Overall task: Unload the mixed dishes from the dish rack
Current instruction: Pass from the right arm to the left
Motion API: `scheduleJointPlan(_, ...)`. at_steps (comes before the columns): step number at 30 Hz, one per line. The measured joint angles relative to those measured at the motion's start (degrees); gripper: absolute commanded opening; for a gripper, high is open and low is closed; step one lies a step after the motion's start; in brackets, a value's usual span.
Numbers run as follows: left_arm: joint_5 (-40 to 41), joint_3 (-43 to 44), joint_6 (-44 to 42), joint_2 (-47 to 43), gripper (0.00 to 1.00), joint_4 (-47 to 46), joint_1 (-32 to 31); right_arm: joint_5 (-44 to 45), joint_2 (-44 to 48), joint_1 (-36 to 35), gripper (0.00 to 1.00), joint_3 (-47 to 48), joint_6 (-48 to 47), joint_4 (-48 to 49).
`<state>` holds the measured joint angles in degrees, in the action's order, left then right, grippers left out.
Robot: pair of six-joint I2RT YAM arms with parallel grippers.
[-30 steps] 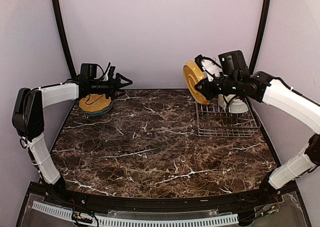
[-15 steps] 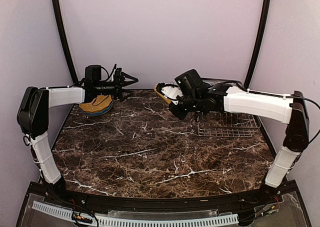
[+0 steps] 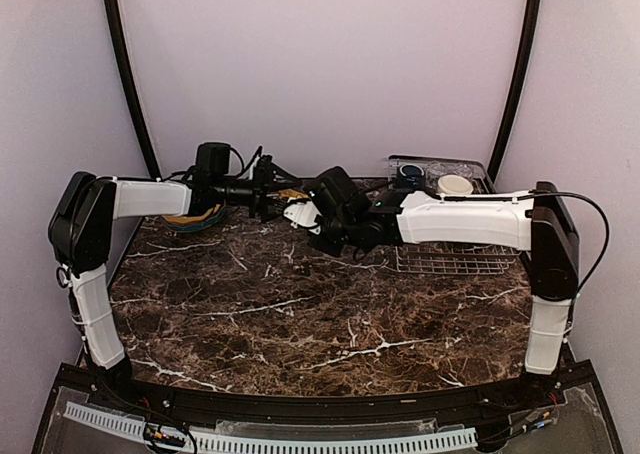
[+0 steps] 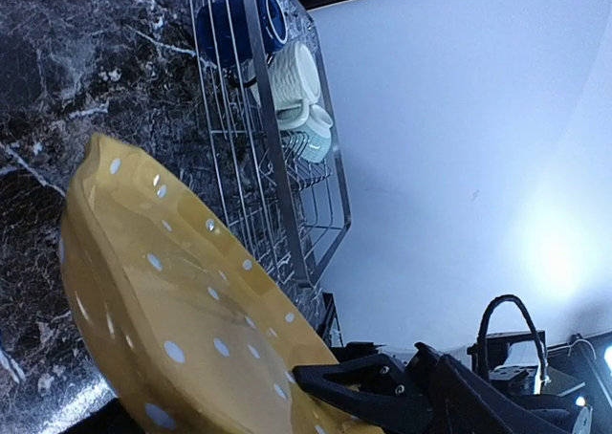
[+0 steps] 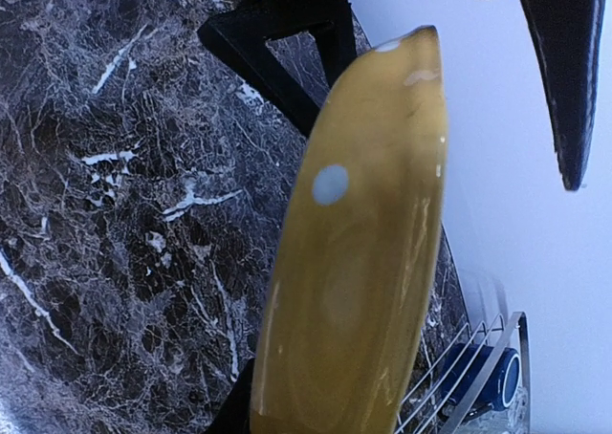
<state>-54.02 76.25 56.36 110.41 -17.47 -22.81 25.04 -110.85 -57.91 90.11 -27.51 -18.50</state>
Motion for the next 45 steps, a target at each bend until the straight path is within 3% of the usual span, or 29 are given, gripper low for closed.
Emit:
scheduleJointPlan(3,0.42,0.50,-1.16,0.70,0.78,3.15,-1.03,2.34,-1.07,-0.50,0.00,0.00,-1.64,0.96)
scheduleJointPlan(11,3.69,4.20,-7.65,1.68,0.44,15.61,-2.19,8.81,-4.37,-1.95,0.00,-0.04,-7.21,5.07)
scheduleJointPlan(17,3.87,5.51,-3.19,1.68,0.23,22.86,-2.10,14.36,-6.08,-3.32,0.00,-1.03,-10.62,8.61)
scheduleJointPlan(23,4.37,7.04,1.70,1.68,0.08,30.99,-1.95,18.10,-7.21,-5.09,0.32,-1.92,-13.51,10.88)
scheduleJointPlan(26,4.55,7.13,-3.80,1.68,0.01,31.28,-1.97,16.72,-7.21,-4.79,0.45,-2.29,-11.56,11.30)
scheduleJointPlan(36,5.14,7.30,-13.40,1.68,0.01,30.51,-1.42,12.92,-3.96,-3.82,0.90,-4.42,-6.49,12.46)
scheduleJointPlan(40,6.40,7.30,-14.99,1.68,0.01,30.99,1.33,11.72,0.13,-3.82,0.98,-6.67,-4.52,12.72)
scheduleJointPlan(45,9.03,7.30,-16.00,1.68,0.01,31.19,8.37,11.08,6.84,-3.82,0.99,-8.61,-2.12,14.53)
